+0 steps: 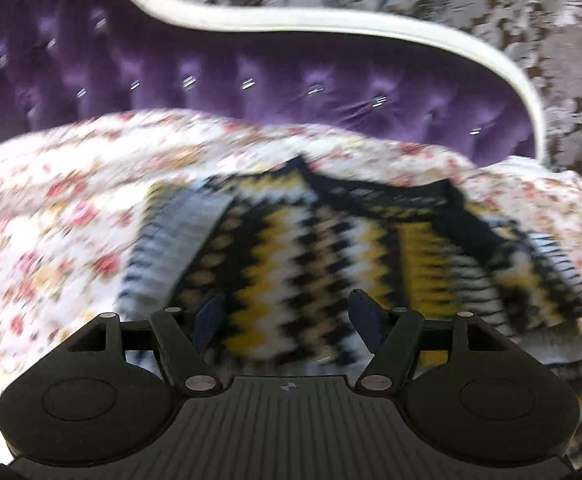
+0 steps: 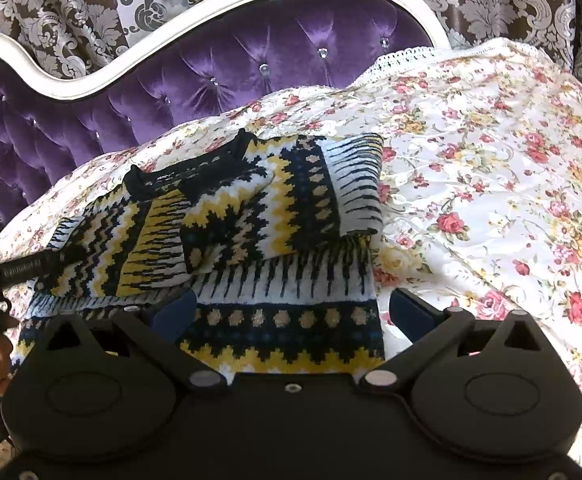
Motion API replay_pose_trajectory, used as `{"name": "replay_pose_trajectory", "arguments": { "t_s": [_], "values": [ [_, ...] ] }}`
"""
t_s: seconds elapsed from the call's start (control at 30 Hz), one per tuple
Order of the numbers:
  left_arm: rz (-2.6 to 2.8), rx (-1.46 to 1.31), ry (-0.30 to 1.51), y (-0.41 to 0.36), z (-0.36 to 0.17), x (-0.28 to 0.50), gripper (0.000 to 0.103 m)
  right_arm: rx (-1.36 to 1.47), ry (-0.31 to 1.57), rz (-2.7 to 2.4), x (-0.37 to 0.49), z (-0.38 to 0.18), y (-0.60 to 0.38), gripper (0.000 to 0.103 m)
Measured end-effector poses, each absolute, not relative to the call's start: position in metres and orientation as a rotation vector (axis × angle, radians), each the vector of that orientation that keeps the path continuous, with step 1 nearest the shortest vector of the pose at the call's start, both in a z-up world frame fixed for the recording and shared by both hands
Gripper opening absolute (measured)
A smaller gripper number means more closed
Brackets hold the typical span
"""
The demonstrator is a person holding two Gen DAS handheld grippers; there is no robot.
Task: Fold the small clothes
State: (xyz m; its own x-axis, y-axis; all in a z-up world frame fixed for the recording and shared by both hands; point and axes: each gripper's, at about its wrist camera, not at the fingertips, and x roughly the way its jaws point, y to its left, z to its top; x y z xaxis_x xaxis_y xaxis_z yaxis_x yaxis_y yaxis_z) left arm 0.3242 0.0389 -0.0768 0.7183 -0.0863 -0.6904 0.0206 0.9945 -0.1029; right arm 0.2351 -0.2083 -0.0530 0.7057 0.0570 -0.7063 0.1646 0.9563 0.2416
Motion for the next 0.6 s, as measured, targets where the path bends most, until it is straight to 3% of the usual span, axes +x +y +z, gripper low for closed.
{"name": "replay_pose_trajectory", "arguments": {
  "t_s": [0.6],
  "values": [
    [-0.032,-0.038,0.663,0.043,-0.108,0.302,0.068,0.133,0.658,-0.067,0.241,-0.056,-0.176,0.103]
  ]
}}
